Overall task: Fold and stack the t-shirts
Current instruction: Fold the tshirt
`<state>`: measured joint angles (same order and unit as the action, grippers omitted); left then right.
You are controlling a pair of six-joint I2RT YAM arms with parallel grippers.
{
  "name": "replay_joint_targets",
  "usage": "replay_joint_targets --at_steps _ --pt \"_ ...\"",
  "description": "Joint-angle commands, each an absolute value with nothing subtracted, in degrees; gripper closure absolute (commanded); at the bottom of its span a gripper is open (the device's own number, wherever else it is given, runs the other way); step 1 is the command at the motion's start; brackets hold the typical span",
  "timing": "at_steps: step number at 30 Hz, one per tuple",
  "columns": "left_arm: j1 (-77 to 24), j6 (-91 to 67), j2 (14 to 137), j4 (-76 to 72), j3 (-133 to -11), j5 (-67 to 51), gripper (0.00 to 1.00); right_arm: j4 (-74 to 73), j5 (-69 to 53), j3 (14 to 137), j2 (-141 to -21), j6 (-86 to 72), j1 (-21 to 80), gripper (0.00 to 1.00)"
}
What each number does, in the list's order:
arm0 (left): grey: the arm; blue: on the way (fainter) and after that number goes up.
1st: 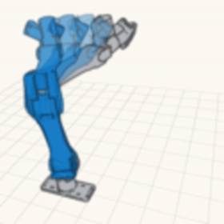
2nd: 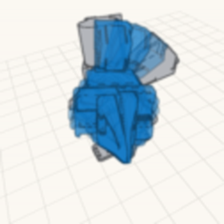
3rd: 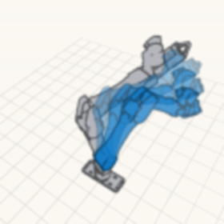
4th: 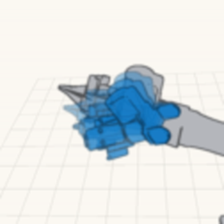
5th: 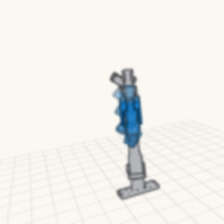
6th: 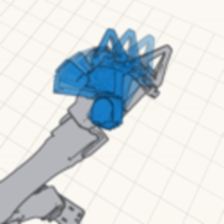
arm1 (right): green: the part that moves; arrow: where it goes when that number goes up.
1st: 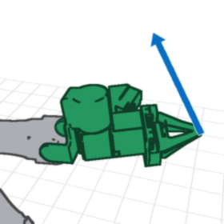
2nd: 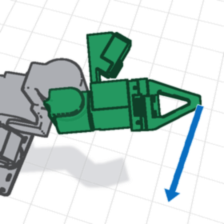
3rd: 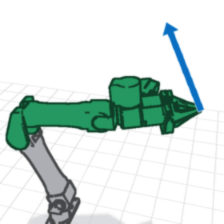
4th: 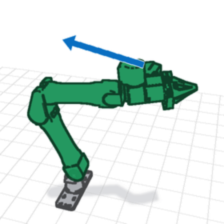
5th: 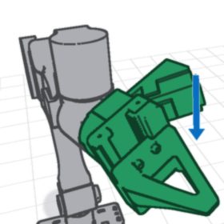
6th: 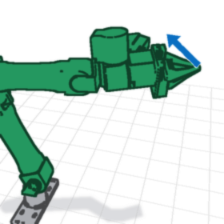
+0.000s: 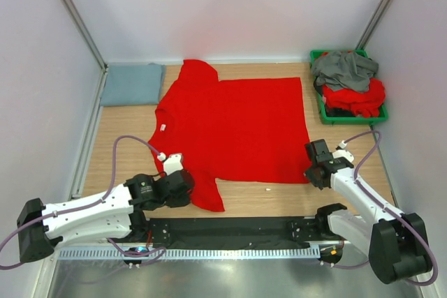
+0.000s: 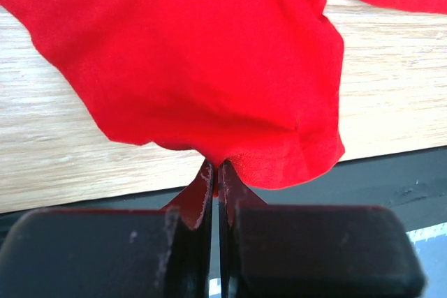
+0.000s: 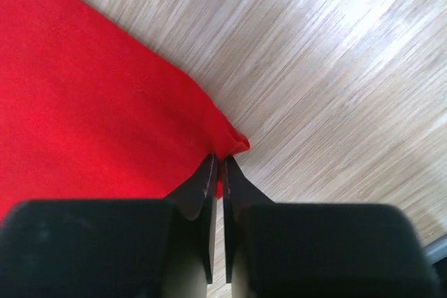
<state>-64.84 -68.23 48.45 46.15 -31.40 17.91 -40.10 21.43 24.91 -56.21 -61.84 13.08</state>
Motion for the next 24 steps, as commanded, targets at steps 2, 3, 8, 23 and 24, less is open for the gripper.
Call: replay_joint_targets --at_steps 2,3,8,23,24 --pt "-64.51 -67.24 47.37 47.81 -33.66 18.19 1.00 -37.97 21.71 24.26 -54.23 -60.91 12.92 0.99" --pt "-64.51 -67.24 46.85 48.94 -34.10 18.45 1.00 -38.06 21.53 24.43 -53.79 -60.56 12.92 0.99" --pt "-64.51 -67.06 45.18 54.66 -38.84 18.28 1.00 -41.04 19.34 26.44 -50.37 -59.76 12.83 0.99" --pt "-64.51 -65.48 45.52 78.13 -61.16 20.30 1.00 -56.16 22.14 37.35 -37.36 -58.80 12.92 0.99" --pt "-64.51 -65.30 45.96 79.44 -62.83 20.22 1.00 -56.77 22.06 37.44 -36.74 -58.71 12.92 0.99"
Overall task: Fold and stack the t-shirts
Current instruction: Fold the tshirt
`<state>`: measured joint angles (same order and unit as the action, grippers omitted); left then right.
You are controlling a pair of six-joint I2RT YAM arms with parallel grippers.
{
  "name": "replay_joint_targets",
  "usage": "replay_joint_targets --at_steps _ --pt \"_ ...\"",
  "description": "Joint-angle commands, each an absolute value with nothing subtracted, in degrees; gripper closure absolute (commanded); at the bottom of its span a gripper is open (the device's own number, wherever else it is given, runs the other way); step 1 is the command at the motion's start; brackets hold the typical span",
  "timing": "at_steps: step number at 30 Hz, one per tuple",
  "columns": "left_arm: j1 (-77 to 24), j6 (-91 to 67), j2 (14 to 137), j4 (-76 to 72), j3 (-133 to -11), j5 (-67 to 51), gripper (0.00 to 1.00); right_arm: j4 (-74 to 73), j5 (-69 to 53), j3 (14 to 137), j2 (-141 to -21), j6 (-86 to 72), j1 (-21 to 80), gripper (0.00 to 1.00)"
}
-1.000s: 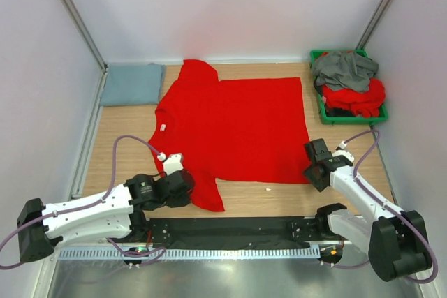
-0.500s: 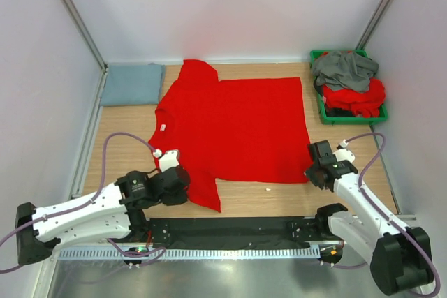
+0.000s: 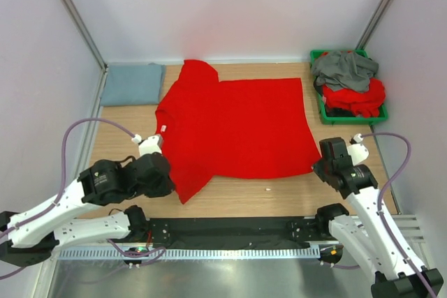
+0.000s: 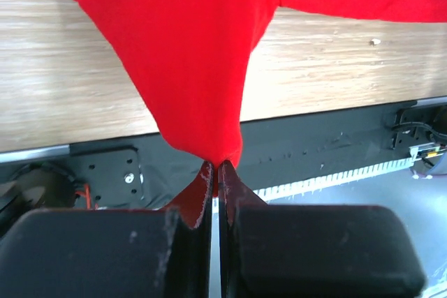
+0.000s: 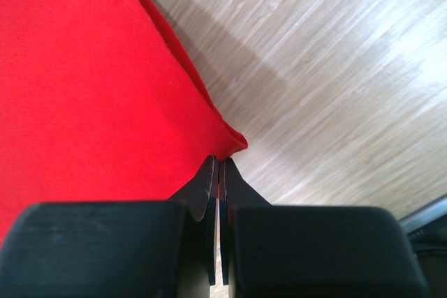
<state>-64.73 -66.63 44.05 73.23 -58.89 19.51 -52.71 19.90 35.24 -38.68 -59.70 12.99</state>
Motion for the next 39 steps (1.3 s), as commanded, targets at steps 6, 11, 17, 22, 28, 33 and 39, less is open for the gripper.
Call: replay_joint_targets --at_steps 6,11,17,22,28,33,39 --pt "-64.51 -61.88 49.39 80.42 -69.76 24.06 1.00 -55.03 18.12 37.88 -36.29 -56.16 12.92 0.99" --pt "-62.77 -51.19 58.43 80.34 -78.47 29.44 1.00 -51.16 17.22 39.80 -40.77 -54.23 12.92 0.99" --pt "-50.11 -36.76 71.53 76.57 -89.19 21.99 1.00 -47.47 19.16 44.12 -49.03 -50.98 13.01 0.99" --pt "-39.93 -28.50 77.94 73.31 -92.63 16.53 1.00 -44.39 20.30 46.93 -56.76 -48.44 12.13 0.99" --pt "-32.70 -23.12 84.19 71.89 -97.03 13.36 1.00 -40.17 19.69 48.43 -62.83 -46.32 9.85 0.99" --pt "-28.83 -19.69 89.28 71.19 -100.19 12.31 1.00 -36.92 18.72 49.13 -67.84 -45.26 8.88 0.99" --pt "-25.67 -17.67 94.99 70.14 -104.94 11.95 1.00 -34.28 18.37 50.27 -72.33 -44.65 8.35 0.99"
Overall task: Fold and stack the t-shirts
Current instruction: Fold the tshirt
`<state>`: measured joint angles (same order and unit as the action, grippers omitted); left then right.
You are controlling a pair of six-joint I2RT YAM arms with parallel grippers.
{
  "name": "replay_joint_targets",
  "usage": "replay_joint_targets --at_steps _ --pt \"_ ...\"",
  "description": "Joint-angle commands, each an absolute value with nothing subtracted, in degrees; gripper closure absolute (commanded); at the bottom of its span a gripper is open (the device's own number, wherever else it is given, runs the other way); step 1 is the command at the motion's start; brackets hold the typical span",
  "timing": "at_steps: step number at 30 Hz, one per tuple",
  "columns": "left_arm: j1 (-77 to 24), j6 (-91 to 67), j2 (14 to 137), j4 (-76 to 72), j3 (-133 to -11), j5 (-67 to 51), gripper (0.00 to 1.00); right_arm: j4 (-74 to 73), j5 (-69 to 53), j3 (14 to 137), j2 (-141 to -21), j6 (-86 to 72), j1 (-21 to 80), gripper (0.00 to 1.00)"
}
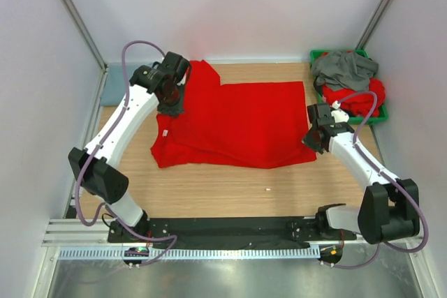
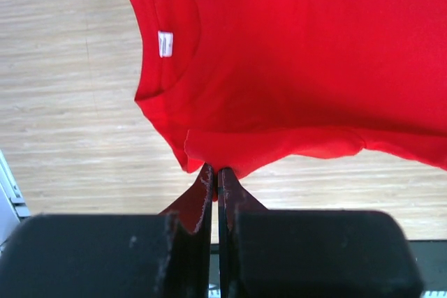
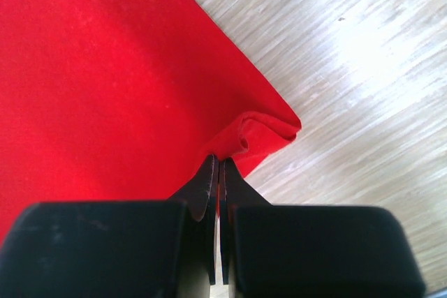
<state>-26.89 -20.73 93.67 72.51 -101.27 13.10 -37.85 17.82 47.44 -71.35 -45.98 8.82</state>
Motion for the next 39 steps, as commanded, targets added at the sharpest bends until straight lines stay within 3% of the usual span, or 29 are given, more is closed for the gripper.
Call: replay_joint_targets --at_steps 1,14,32,39 --pt "-25.32 -17.49 95.79 70.14 -105.72 12.13 1.00 -34.10 18.37 50.71 -73.12 -44.56 8.18 0.99" --pt "-24.00 -17.14 109.67 69.70 -115.05 13.36 1.00 -30.94 18.37 51.77 -80.24 -44.03 6.95 0.99" --pt "-22.41 -16.61 116.89 72.16 -122.96 17.39 1.00 -26.72 13.28 54.93 -89.11 -41.13 3.08 0.99" --pt "-21.10 -16.79 117.60 72.78 -123.66 18.89 1.00 -26.72 13.45 56.77 -91.49 -39.90 3.08 0.92"
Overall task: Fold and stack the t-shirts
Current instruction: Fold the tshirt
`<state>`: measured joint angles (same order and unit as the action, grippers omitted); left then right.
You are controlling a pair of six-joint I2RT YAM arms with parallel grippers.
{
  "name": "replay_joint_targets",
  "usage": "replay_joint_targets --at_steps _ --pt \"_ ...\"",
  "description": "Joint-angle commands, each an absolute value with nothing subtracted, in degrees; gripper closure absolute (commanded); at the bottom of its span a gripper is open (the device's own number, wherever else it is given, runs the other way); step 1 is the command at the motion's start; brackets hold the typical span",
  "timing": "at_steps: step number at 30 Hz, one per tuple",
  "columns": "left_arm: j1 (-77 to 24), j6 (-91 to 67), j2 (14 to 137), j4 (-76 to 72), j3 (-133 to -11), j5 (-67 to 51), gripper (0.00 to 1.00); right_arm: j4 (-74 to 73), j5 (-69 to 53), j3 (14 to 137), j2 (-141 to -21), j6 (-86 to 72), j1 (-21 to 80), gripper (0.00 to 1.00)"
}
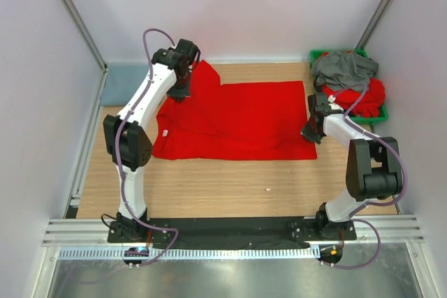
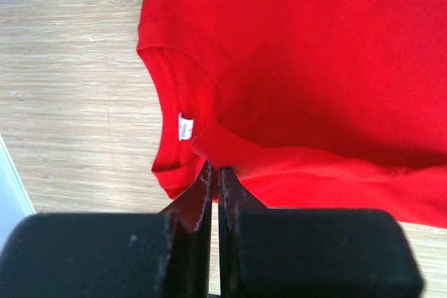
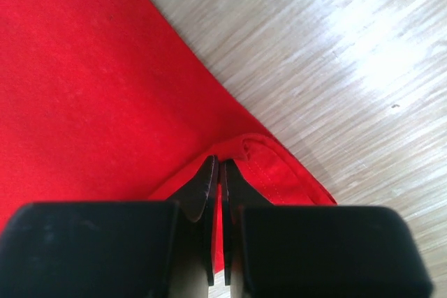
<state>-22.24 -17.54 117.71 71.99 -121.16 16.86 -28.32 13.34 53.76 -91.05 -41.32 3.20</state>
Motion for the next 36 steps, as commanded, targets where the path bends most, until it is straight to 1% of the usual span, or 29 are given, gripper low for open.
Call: replay_joint_targets --at_steps 1,12,18,25,29,32,36 --pt "-21.01 -16.87 117.77 72.77 -123.75 18.90 1.00 -26.63 13.62 57.04 -91.76 -39.90 3.08 0.92" --pt "-19.78 -17.31 121.98 73.56 -126.64 19.69 1.00 -27.86 16.17 62.13 -96.94 -38.67 3.08 0.88" --pt "-19.51 -17.31 125.42 74.79 -130.42 20.83 1.00 -29.27 18.45 65.12 -98.70 -38.50 2.99 0.82" --pt "-18.99 -18.19 126.57 74.88 -130.96 22.32 1.00 -29.09 18.46 64.78 -98.70 -39.20 2.46 0.80" --pt "-18.72 -18.72 125.69 73.83 -129.99 23.38 1.00 -28.48 18.11 64.16 -99.32 -39.46 2.46 0.82" --pt "-18.37 -18.72 124.98 73.30 -129.64 23.91 1.00 -27.60 17.76 63.90 -99.58 -39.64 2.20 0.98" --pt "-18.28 -18.81 124.45 73.56 -129.55 23.47 1.00 -27.60 17.14 64.25 -99.93 -39.64 1.76 0.99"
